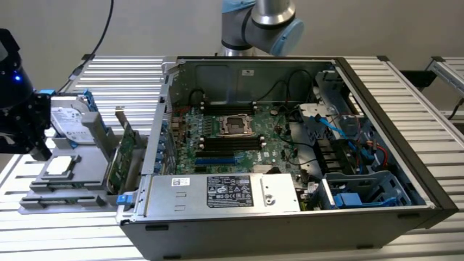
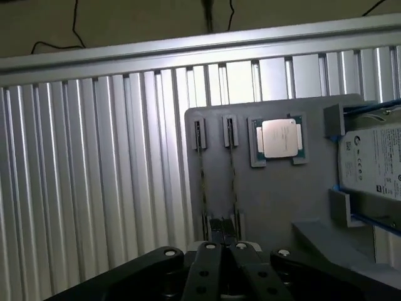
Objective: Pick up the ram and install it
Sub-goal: 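Pick up the ram and move it above insertion slot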
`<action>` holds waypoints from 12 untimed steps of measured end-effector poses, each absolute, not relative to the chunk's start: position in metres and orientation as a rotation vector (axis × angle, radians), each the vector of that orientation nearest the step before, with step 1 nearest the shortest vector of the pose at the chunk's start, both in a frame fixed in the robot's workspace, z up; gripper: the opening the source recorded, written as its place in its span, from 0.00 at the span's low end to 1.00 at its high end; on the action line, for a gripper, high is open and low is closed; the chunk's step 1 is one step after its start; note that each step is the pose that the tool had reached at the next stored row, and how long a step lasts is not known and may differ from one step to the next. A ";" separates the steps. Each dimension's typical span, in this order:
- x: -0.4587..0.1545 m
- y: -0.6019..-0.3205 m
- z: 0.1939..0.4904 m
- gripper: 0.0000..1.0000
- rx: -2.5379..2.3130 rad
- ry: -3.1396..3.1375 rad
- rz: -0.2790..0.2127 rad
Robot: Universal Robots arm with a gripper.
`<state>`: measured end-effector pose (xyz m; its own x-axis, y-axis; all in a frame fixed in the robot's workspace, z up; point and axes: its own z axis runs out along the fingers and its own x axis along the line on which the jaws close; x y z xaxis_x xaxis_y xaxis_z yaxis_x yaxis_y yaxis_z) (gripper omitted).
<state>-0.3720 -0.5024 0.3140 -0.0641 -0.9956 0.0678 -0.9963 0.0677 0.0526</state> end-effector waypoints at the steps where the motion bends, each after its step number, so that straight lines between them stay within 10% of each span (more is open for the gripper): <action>1: -0.372 -0.502 0.314 0.11 2.108 -2.212 0.013; 12: -0.372 -0.502 0.312 0.16 2.238 -2.105 -0.004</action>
<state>-0.3721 -0.5024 0.3123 0.0624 -0.9970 0.0453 -0.9969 -0.0600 0.0518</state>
